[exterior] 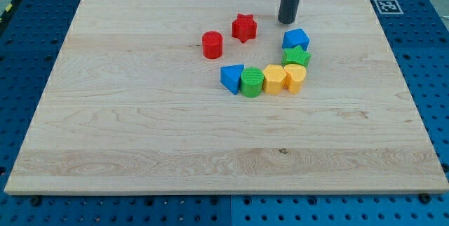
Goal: Point your arm to the green star
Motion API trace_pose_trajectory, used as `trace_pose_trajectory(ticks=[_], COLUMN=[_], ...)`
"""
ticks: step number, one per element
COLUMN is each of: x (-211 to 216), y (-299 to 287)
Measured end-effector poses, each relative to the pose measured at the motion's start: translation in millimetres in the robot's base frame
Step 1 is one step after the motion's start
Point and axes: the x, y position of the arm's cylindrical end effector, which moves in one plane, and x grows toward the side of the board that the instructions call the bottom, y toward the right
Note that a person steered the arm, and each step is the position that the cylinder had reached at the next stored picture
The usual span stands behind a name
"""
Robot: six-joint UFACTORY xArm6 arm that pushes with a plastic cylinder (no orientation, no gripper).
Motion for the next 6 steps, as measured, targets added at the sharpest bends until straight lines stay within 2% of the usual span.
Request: trace_pose_trajectory(ticks=[4, 5, 6], x=[21, 34, 72], y=[-18, -38, -38])
